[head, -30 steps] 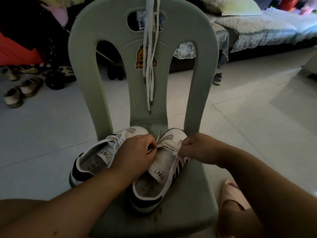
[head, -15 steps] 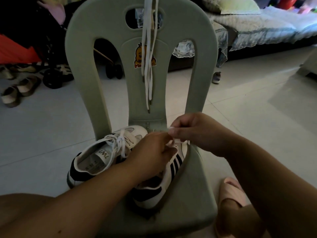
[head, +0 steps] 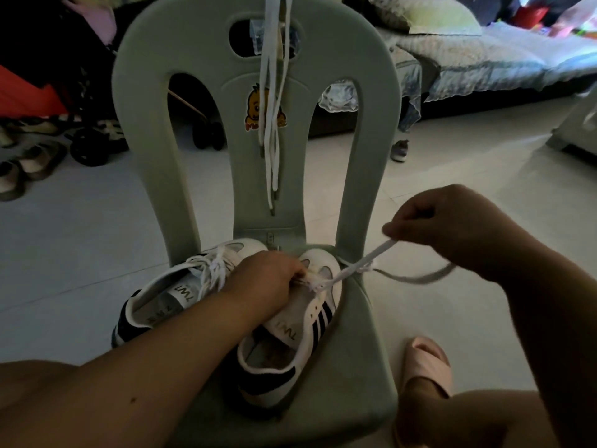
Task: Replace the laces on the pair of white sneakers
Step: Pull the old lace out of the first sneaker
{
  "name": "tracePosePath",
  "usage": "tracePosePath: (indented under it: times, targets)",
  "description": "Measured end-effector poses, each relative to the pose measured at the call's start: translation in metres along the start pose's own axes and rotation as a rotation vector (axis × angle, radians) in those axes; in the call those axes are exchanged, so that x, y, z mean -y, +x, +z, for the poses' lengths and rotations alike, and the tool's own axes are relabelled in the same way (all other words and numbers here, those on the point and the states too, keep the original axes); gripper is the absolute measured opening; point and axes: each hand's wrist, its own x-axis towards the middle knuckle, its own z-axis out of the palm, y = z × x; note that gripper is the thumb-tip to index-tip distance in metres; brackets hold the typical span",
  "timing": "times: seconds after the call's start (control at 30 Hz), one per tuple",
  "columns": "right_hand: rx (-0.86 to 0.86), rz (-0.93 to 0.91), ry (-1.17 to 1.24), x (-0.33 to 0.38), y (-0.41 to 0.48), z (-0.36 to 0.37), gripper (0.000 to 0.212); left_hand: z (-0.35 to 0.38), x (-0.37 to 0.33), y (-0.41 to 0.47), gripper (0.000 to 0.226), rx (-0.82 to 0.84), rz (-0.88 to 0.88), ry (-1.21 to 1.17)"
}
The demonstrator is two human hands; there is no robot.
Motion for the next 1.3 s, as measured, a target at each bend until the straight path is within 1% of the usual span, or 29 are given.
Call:
tracePosePath:
  times: [0.1, 0.17, 0.27, 0.33, 0.43, 0.5, 0.57, 0.6, 0.67, 0.73, 0.8, 0.87, 0.9, 0.97, 1.0, 1.07, 1.13, 1.23, 1.3]
  targets:
    - [-0.141, 0.041, 0.089, -0.002, -0.005, -0.019, 0.012, 0.001, 0.003, -0.004, 0.034, -0.024, -0.053, -0.012]
    - [-0.126, 0.054, 0.064, -0.007, -0.005, -0.019, 0.012, -0.001, 0.007, -0.007, 0.037, -0.031, -0.082, -0.014]
    - [0.051, 0.091, 0.003, -0.019, 0.002, 0.001, 0.011, -0.003, 0.011, -0.01, 0.036, -0.002, -0.097, -0.033]
    - [0.192, 0.107, -0.046, -0.027, 0.006, 0.019, 0.01, -0.002, 0.007, -0.011, 0.029, 0.022, -0.054, -0.054]
    - [0.384, 0.079, -0.162, -0.037, 0.01, 0.044, 0.011, 0.0, 0.0, -0.009, 0.02, 0.041, 0.019, -0.053]
    - [0.484, 0.088, -0.202, -0.039, 0.011, 0.058, 0.011, -0.002, -0.002, -0.007, 0.017, 0.039, 0.03, -0.047]
    - [0.526, 0.096, -0.245, -0.037, 0.01, 0.071, 0.013, -0.004, -0.001, -0.004, 0.015, 0.047, 0.048, -0.085]
    - [0.509, 0.071, -0.276, -0.034, 0.009, 0.077, 0.014, -0.005, 0.0, -0.004, 0.014, 0.058, 0.053, -0.104]
    - [0.421, -0.044, -0.308, -0.026, 0.007, 0.091, 0.015, -0.007, 0.001, -0.005, 0.014, 0.075, 0.054, -0.127]
    - [0.356, -0.121, -0.229, -0.016, 0.007, 0.104, 0.019, -0.008, 0.003, -0.006, 0.019, 0.083, 0.049, -0.149]
    - [0.372, -0.134, -0.131, -0.01, 0.008, 0.113, 0.016, -0.012, 0.002, -0.008, 0.023, 0.074, 0.024, -0.219]
    - [0.401, -0.136, -0.134, -0.007, 0.01, 0.117, 0.014, -0.019, 0.002, -0.009, 0.022, 0.027, -0.028, -0.325]
    - [0.384, -0.133, -0.157, -0.008, 0.011, 0.117, 0.011, -0.022, 0.003, -0.01, 0.018, -0.004, -0.054, -0.368]
    - [0.267, -0.113, -0.176, -0.008, 0.012, 0.115, 0.007, -0.028, 0.005, -0.011, 0.009, -0.059, -0.104, -0.428]
    - [0.194, -0.105, -0.184, -0.009, 0.014, 0.113, 0.011, -0.03, 0.006, -0.012, 0.01, -0.078, -0.125, -0.452]
    - [0.081, -0.103, -0.201, -0.009, 0.018, 0.108, 0.018, -0.032, 0.007, -0.013, 0.011, -0.079, -0.149, -0.509]
    - [-0.013, -0.117, -0.195, -0.007, 0.021, 0.103, 0.019, -0.032, 0.005, -0.015, 0.009, -0.061, -0.167, -0.595]
    - [-0.22, -0.192, -0.119, -0.003, 0.028, 0.097, 0.022, -0.034, 0.001, -0.016, 0.008, -0.068, -0.184, -0.753]
    - [-0.333, -0.228, -0.014, 0.002, 0.029, 0.095, 0.022, -0.036, 0.0, -0.016, 0.01, -0.15, -0.183, -0.819]
